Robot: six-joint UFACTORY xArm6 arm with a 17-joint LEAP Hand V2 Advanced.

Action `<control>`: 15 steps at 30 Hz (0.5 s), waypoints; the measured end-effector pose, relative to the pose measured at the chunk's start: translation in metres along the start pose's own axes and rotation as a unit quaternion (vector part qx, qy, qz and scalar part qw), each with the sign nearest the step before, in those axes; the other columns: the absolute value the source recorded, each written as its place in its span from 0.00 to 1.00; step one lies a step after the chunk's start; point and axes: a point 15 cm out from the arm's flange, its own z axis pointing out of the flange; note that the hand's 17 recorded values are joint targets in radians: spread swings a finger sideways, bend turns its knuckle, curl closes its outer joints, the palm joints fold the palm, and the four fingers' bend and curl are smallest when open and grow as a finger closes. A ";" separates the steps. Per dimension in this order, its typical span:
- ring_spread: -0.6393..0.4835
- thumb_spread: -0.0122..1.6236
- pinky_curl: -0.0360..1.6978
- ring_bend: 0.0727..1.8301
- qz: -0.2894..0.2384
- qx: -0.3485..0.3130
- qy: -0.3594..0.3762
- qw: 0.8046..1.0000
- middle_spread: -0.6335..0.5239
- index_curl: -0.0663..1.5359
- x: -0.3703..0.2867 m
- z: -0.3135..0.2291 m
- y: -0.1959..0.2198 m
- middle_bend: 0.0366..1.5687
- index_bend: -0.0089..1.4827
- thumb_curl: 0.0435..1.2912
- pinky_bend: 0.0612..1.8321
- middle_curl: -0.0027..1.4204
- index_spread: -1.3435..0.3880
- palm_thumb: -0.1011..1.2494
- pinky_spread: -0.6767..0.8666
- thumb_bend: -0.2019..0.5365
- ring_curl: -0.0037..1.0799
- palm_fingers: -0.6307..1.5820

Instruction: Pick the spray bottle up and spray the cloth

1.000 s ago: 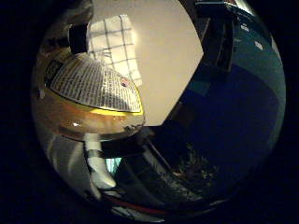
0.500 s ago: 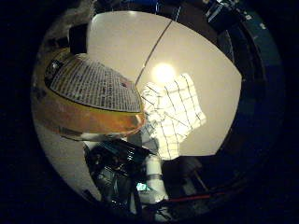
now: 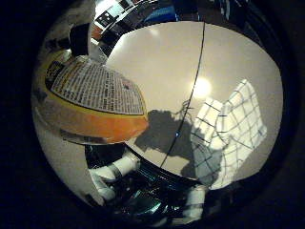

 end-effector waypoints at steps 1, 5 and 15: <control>0.44 0.59 0.61 0.78 -0.002 0.004 -0.006 1.000 0.48 0.44 0.004 0.003 0.002 0.84 0.78 0.54 0.57 0.40 0.67 0.87 0.29 0.25 0.51 0.84; 0.44 0.58 0.61 0.78 -0.020 0.017 -0.017 0.999 0.49 0.44 0.023 0.013 0.012 0.84 0.78 0.55 0.57 0.40 0.67 0.86 0.29 0.25 0.51 0.84; 0.44 0.57 0.61 0.78 -0.035 0.062 -0.043 0.997 0.49 0.45 0.088 0.034 0.029 0.84 0.78 0.56 0.57 0.40 0.67 0.85 0.29 0.25 0.51 0.84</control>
